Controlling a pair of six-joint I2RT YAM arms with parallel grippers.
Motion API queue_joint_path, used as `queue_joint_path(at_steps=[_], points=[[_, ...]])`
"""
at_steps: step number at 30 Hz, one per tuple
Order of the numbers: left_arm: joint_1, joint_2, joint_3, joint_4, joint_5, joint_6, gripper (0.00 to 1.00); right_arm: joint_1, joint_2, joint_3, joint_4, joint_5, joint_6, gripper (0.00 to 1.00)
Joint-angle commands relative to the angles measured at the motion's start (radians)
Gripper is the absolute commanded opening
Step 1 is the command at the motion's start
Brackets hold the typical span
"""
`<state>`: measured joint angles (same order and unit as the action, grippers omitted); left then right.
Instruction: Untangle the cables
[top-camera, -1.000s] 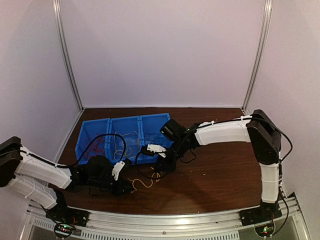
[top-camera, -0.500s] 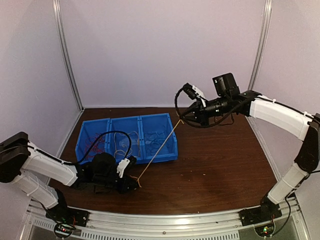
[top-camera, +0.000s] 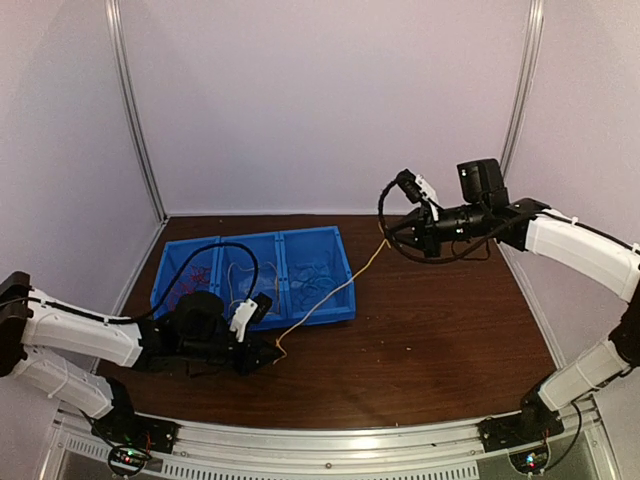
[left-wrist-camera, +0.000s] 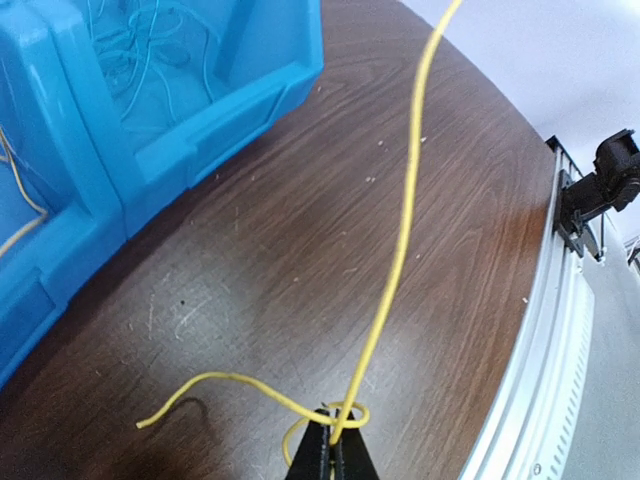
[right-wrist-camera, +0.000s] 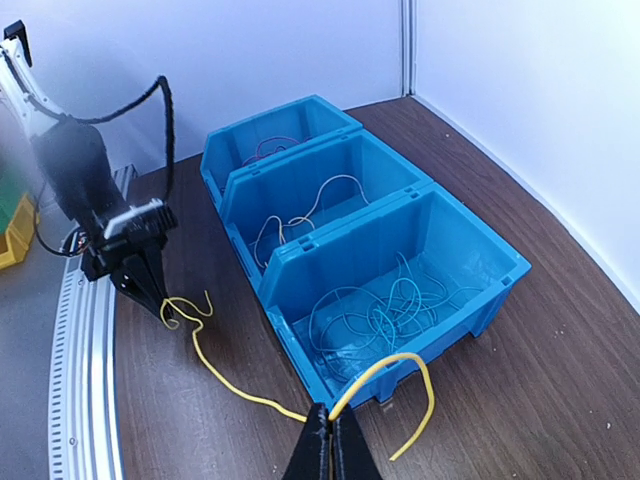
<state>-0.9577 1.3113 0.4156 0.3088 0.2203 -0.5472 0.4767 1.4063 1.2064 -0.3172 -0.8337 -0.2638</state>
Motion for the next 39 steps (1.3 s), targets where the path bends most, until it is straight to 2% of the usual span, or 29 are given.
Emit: queue_joint_path(at_steps=[1, 6, 10, 14, 17, 25, 29, 36, 39], points=[[-0.005, -0.099, 0.01, -0.073, -0.054, 0.057, 0.04, -0.023, -0.039, -0.025, 0.058, 0.052, -0.003, 0.0], [-0.006, -0.113, 0.091, -0.243, -0.084, 0.126, 0.27, -0.036, -0.072, -0.015, -0.078, 0.073, -0.091, 0.0], [-0.005, -0.1, 0.102, -0.249, -0.102, 0.139, 0.38, -0.038, -0.114, -0.113, -0.181, 0.052, -0.209, 0.0], [-0.005, -0.03, 0.113, -0.193, -0.094, 0.117, 0.38, -0.038, -0.139, -0.235, -0.284, 0.055, -0.331, 0.0], [-0.006, 0.051, 0.146, -0.134, -0.047, 0.112, 0.38, -0.039, -0.166, -0.316, -0.305, 0.086, -0.36, 0.0], [-0.043, 0.3, 0.335, -0.042, -0.008, 0.086, 0.37, -0.041, -0.3, -0.463, -0.184, 0.153, -0.304, 0.0], [-0.106, 0.405, 0.411, 0.005, -0.041, 0.107, 0.39, -0.045, -0.317, -0.484, -0.157, 0.157, -0.297, 0.0], [-0.137, 0.577, 0.59, -0.087, -0.088, 0.171, 0.43, -0.055, -0.328, -0.495, -0.144, 0.143, -0.293, 0.0], [-0.138, 0.625, 0.638, -0.135, -0.125, 0.181, 0.4, -0.057, -0.33, -0.498, -0.141, 0.138, -0.292, 0.0]])
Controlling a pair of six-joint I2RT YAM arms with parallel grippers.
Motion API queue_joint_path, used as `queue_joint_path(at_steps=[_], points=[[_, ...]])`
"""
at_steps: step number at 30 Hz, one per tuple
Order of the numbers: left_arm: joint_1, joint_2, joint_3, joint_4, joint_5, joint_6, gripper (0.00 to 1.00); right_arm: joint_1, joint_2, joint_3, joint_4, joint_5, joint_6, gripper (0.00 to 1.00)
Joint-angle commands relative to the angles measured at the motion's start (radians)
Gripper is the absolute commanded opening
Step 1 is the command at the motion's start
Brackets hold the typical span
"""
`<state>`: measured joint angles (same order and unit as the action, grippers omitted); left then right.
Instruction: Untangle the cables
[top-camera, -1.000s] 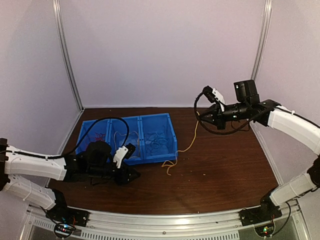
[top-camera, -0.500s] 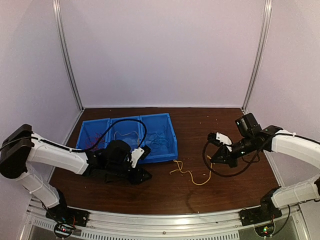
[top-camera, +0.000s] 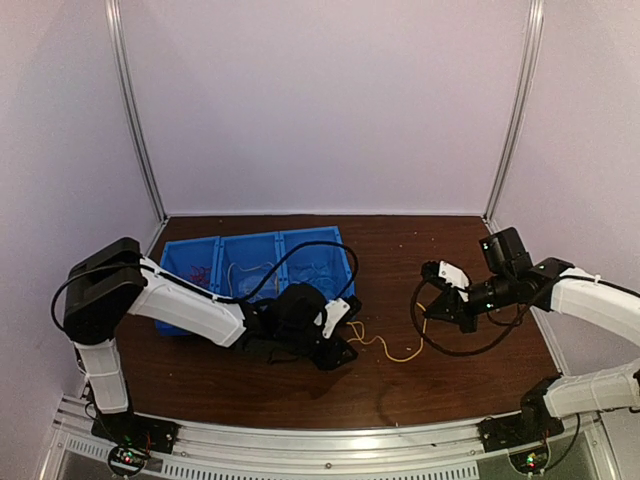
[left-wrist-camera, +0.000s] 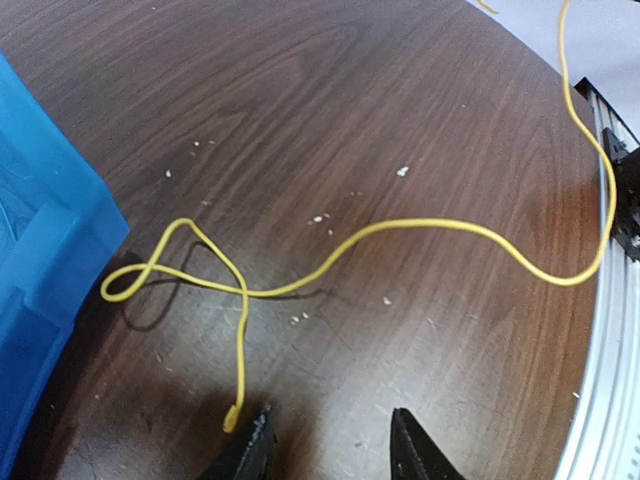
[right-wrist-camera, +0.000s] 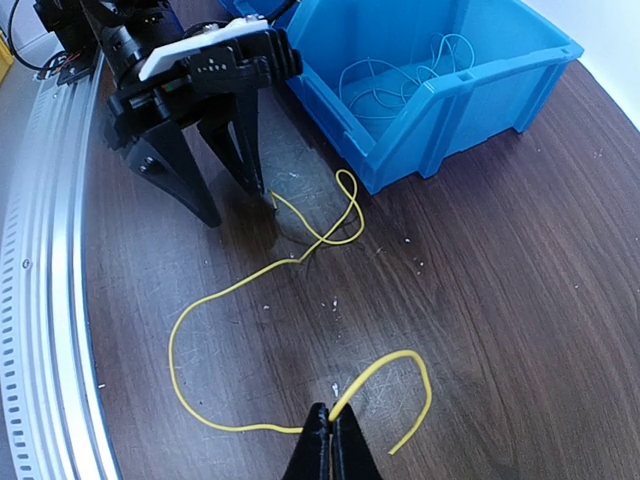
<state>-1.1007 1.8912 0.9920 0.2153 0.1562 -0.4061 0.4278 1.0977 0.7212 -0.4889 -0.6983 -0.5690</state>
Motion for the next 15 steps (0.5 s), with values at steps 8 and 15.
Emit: queue_joint_path(at_steps=[8, 15], points=[[0.006, 0.089, 0.085, -0.051, -0.076, 0.059, 0.13, -0.017, -0.022, -0.015, 0.04, -0.002, 0.017, 0.0], [0.006, -0.008, 0.035, -0.07, -0.077, 0.08, 0.11, -0.026, -0.023, -0.017, 0.044, -0.001, 0.018, 0.0]])
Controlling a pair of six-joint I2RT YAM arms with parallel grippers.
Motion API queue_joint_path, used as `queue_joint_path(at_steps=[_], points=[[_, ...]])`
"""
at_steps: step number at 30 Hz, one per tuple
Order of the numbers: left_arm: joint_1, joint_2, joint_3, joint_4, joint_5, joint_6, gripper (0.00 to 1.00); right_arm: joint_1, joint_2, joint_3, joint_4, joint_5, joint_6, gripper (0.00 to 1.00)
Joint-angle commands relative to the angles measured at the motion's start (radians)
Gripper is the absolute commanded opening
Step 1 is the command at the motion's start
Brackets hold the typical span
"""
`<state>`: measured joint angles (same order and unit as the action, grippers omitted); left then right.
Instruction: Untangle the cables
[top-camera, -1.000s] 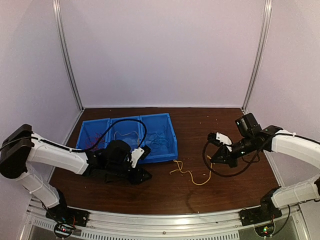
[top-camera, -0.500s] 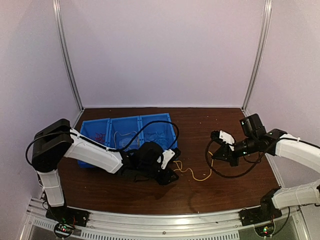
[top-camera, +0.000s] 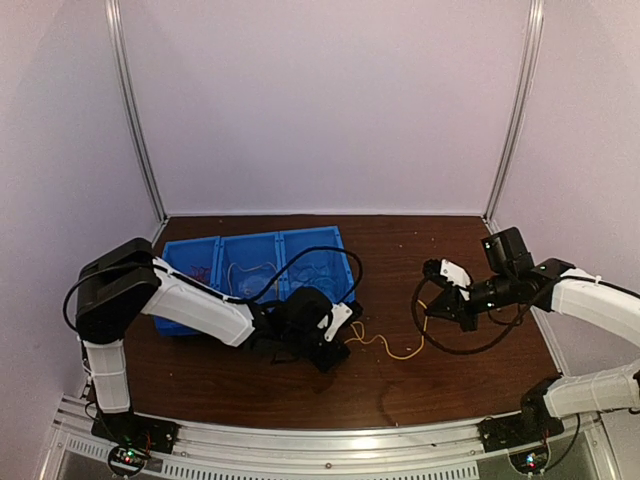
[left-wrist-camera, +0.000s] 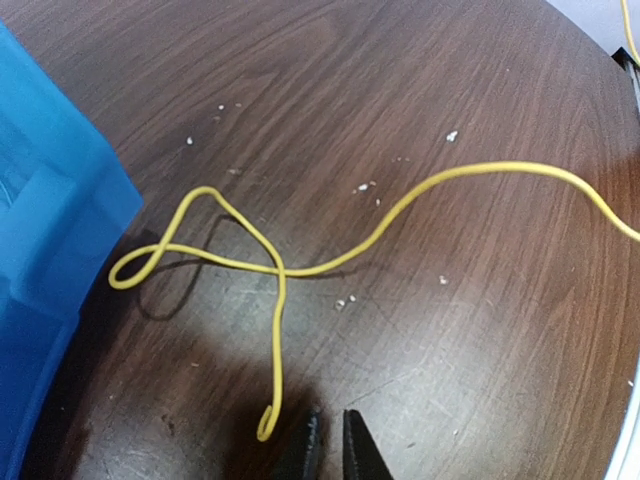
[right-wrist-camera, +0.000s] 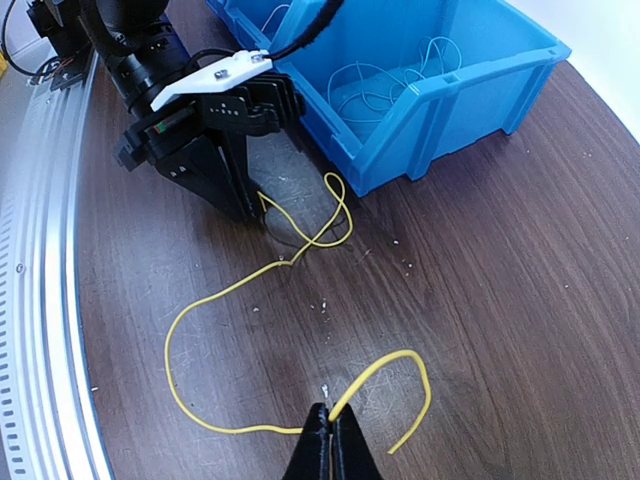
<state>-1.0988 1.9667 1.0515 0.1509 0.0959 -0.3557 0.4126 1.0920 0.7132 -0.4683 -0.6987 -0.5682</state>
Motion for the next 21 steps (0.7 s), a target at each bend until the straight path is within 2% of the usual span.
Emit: queue_joint_path(at_steps=[1, 3, 5, 10, 16, 20, 21], points=[[0.004, -0.095, -0.027, -0.028, -0.036, 0.024, 0.17, -0.012, -0.019, -0.01, 0.023, -0.001, 0.019, 0.0], [0.004, -0.104, -0.019, -0.08, -0.061, 0.023, 0.32, -0.015, -0.02, -0.011, 0.025, -0.001, 0.019, 0.0], [0.004, -0.09, -0.004, -0.117, -0.08, 0.021, 0.39, -0.017, -0.022, -0.012, 0.027, -0.002, 0.02, 0.0], [0.004, -0.015, 0.063, -0.124, -0.113, 0.042, 0.43, -0.024, -0.026, -0.013, 0.033, -0.001, 0.024, 0.0], [0.006, 0.044, 0.114, -0.083, -0.096, 0.06, 0.23, -0.035, -0.027, -0.016, 0.031, -0.007, 0.025, 0.0], [0.005, 0.041, 0.125, -0.086, -0.096, 0.07, 0.0, -0.046, -0.027, -0.015, 0.037, -0.001, 0.029, 0.0], [0.005, 0.027, 0.124, -0.098, -0.101, 0.075, 0.0, -0.051, -0.026, -0.016, 0.042, 0.012, 0.034, 0.0]])
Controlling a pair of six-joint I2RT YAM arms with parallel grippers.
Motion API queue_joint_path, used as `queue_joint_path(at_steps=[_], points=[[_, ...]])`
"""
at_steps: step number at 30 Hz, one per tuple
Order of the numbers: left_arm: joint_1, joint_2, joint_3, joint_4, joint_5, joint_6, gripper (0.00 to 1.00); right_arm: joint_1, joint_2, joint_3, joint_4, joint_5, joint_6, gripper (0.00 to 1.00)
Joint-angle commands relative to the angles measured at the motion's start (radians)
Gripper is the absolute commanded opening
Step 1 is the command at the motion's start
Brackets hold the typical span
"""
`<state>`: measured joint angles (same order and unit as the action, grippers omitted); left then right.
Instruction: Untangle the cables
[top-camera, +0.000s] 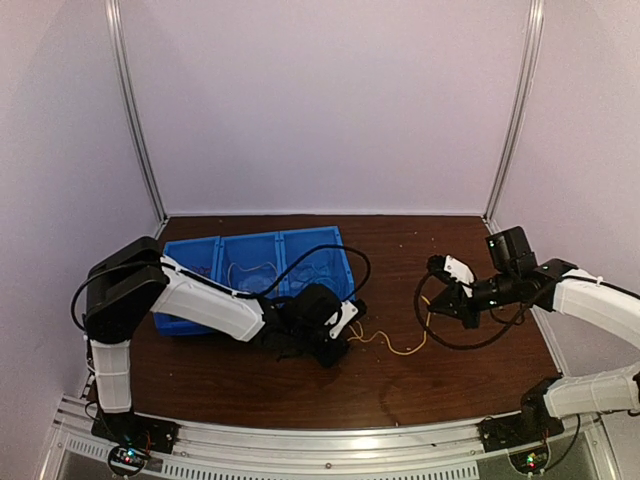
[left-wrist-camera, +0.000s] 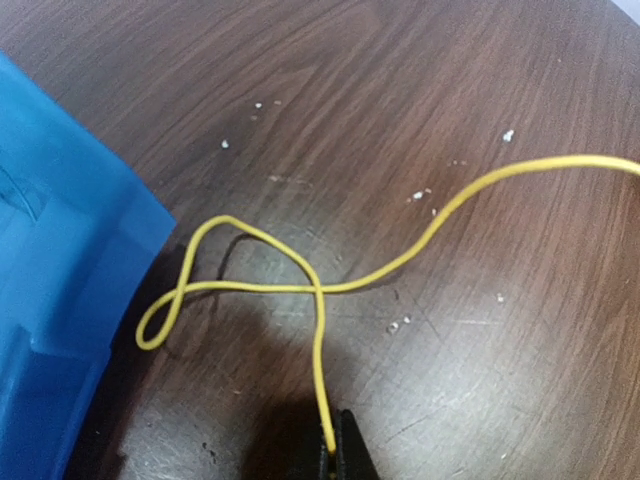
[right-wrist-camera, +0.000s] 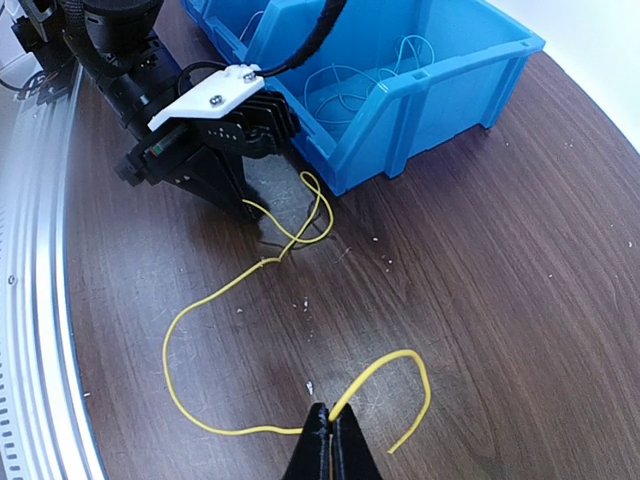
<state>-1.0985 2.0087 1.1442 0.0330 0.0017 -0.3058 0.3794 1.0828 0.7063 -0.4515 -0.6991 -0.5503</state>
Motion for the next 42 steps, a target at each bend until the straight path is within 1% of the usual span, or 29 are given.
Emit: queue_joint_path(at_steps=[1, 4, 8, 12, 15, 18, 30, 42], points=[[0.005, -0.045, 0.025, 0.004, -0.023, 0.032, 0.0, -0.024, -0.015, -0.011, 0.031, 0.033, 0.022, 0.0], [0.005, -0.199, -0.012, -0.064, -0.093, 0.054, 0.0, -0.072, 0.009, -0.001, 0.039, 0.113, 0.018, 0.0], [0.03, -0.444, -0.056, -0.165, -0.2, 0.087, 0.0, -0.226, 0.086, 0.032, 0.045, 0.105, -0.012, 0.0], [0.098, -0.606, -0.107, -0.225, -0.224, 0.087, 0.0, -0.342, 0.188, 0.082, 0.052, 0.072, -0.016, 0.0], [0.145, -0.679, -0.147, -0.23, -0.217, 0.076, 0.0, -0.364, 0.237, 0.111, 0.045, 0.049, -0.01, 0.0], [0.168, -0.718, -0.167, -0.224, -0.211, 0.066, 0.0, -0.366, 0.248, 0.116, 0.062, 0.049, 0.008, 0.0], [0.24, -0.831, -0.202, -0.282, -0.302, 0.086, 0.0, -0.367, 0.268, 0.09, 0.126, 0.214, 0.058, 0.0], [0.264, -0.899, -0.246, -0.316, -0.349, 0.085, 0.0, -0.367, 0.288, 0.093, 0.144, 0.245, 0.079, 0.0]])
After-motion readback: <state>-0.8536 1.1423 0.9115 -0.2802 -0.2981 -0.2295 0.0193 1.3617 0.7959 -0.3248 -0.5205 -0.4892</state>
